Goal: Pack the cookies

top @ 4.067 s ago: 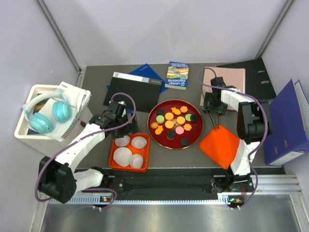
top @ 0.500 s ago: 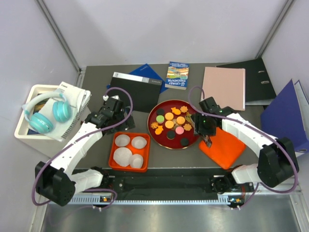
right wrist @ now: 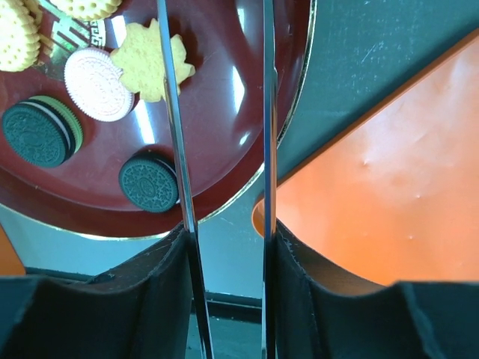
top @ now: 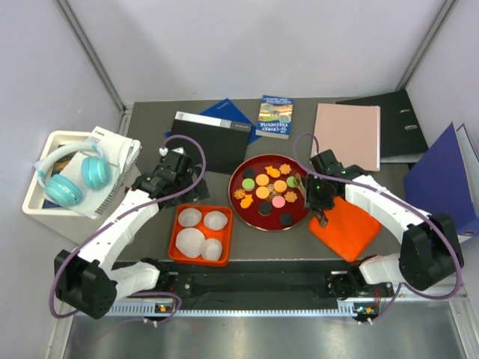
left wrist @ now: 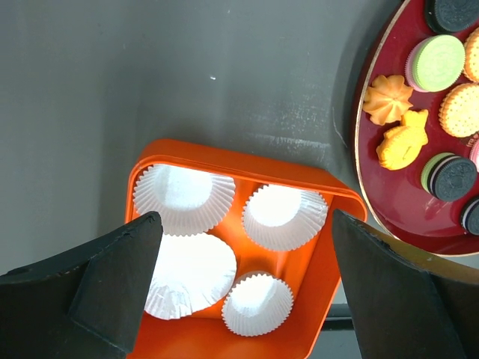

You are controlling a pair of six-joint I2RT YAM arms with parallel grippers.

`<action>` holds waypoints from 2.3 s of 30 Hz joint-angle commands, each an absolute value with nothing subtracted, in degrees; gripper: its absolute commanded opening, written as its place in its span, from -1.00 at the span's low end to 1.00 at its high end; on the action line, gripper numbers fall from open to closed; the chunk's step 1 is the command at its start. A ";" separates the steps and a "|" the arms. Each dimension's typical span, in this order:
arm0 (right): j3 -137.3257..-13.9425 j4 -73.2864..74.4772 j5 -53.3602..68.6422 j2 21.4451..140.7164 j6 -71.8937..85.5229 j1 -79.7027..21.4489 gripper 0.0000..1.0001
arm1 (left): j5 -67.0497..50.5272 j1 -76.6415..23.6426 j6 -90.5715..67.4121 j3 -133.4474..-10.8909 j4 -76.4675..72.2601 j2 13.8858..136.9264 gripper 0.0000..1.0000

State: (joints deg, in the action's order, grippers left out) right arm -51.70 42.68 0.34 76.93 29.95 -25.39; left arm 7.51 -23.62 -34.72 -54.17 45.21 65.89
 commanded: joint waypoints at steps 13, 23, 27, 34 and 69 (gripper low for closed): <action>-68.37 49.39 1.39 66.18 24.09 -41.56 -0.43 | 25.74 -23.12 -42.52 -62.84 52.64 67.33 0.98; -73.47 50.63 -1.67 72.50 23.55 -59.41 -0.43 | 28.66 -17.49 -51.76 -61.35 58.53 65.83 0.98; -74.97 48.69 -0.53 77.41 23.47 -62.66 -0.43 | 28.39 -16.35 -52.38 -61.26 59.85 64.78 0.98; -77.08 47.90 2.02 83.84 21.27 -65.04 -0.40 | 27.69 -16.17 -51.86 -60.03 60.56 63.02 0.98; -83.41 46.67 3.16 97.21 19.25 -65.04 -0.27 | 27.95 -16.17 -47.55 -57.83 58.36 62.49 0.98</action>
